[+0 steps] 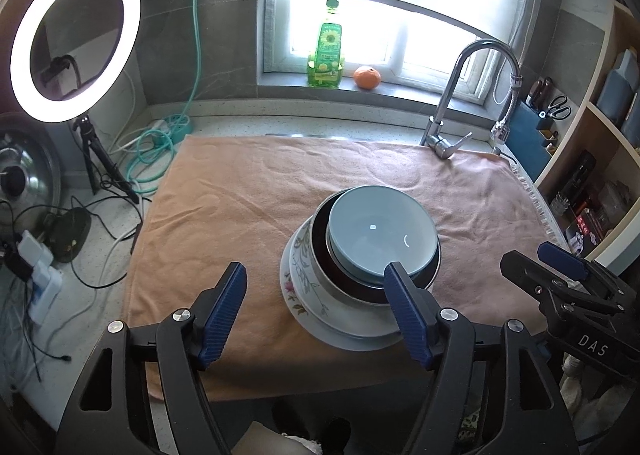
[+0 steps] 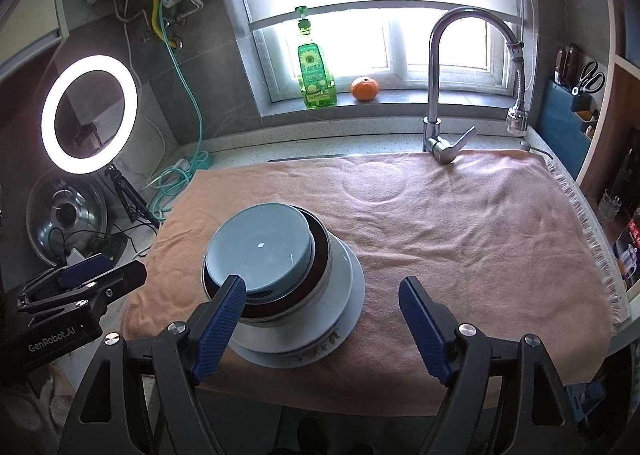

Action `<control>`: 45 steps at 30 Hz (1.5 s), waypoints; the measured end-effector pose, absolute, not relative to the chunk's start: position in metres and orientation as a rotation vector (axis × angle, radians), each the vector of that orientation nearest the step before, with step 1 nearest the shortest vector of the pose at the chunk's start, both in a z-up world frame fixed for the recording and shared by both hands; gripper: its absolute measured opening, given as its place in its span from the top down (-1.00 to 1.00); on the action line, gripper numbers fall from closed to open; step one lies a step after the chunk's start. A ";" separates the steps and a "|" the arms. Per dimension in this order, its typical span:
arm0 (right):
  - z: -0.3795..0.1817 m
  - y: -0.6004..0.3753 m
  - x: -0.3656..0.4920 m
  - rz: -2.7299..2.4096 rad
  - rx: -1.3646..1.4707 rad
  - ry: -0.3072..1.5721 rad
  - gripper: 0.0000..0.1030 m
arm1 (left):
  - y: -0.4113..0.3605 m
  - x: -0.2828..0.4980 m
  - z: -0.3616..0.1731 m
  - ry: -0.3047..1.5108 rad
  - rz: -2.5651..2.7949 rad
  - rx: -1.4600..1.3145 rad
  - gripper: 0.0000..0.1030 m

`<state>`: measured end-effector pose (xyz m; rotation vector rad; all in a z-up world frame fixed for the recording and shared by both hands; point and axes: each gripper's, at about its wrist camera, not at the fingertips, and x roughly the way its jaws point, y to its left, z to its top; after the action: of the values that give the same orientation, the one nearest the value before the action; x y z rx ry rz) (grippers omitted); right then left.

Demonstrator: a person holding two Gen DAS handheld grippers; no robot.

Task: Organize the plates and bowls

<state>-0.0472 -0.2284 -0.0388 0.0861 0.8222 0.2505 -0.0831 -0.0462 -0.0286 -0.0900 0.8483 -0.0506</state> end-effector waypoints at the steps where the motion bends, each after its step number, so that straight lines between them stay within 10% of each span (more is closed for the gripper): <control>1: -0.040 -0.229 -0.049 0.249 0.089 0.821 -0.48 | -0.046 -0.084 -0.029 0.849 -0.050 -0.093 -0.38; 45: -0.037 -0.232 -0.060 0.250 0.108 0.827 -0.49 | -0.047 -0.098 -0.020 0.835 -0.054 -0.100 -0.39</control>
<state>-0.0596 -0.2321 -0.0373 0.1076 0.8273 0.2497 -0.0981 -0.0466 -0.0203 -0.0995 0.8348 -0.0542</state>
